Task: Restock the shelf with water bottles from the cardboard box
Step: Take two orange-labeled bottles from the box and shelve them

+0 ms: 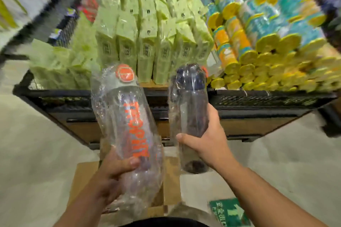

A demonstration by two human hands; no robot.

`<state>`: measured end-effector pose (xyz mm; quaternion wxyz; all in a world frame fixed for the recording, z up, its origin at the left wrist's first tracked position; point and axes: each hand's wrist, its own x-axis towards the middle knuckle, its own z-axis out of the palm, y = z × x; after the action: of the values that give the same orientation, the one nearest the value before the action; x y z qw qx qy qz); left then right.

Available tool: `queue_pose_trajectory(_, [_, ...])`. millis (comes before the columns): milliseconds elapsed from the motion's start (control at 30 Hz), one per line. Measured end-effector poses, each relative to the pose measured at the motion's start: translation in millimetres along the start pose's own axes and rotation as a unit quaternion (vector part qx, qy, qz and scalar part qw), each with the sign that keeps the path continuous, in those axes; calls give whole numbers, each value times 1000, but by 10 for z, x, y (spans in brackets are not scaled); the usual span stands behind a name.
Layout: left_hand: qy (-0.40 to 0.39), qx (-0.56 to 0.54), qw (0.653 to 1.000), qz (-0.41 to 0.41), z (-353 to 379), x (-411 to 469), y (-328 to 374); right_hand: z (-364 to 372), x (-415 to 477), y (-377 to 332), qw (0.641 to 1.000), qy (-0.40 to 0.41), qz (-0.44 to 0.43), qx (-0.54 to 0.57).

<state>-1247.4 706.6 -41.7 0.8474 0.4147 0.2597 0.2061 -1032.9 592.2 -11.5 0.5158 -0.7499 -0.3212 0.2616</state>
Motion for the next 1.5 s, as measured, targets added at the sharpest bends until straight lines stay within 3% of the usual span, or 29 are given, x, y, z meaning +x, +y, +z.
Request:
queue_pose_trajectory(200, [-154,65,986,0,-70,81,593,40,-621,-471,989,150,-19,2])
queue_pose_trajectory(400, [-314,86,942,-85,136,-91,808,372,-1560,-650,957,289,24,14])
queue_pose_trajectory(667, [-484,102,857,-142,779,-650,477,364,-2983,-782,874,476,97,18])
queue_pose_trajectory(900, [-586,99,786,-171,1856,-1346,-4,-29,-4235,-902,776,624,93,12])
queue_pose_trajectory(1233, [-690,77,700,-165,3774,-2822,-964,-1057,-6330,-1003,670,738,68,-49])
queue_pose_trajectory(1433, [-751,41,638,-167,4720,-3774,-1511,-1626,-7425,-1199,625,769,67,-114])
queue_pose_trajectory(1500, [-757,37,631,-167,4952,-4026,-1685,-1755,-7693,-1249,619,773,68,-122])
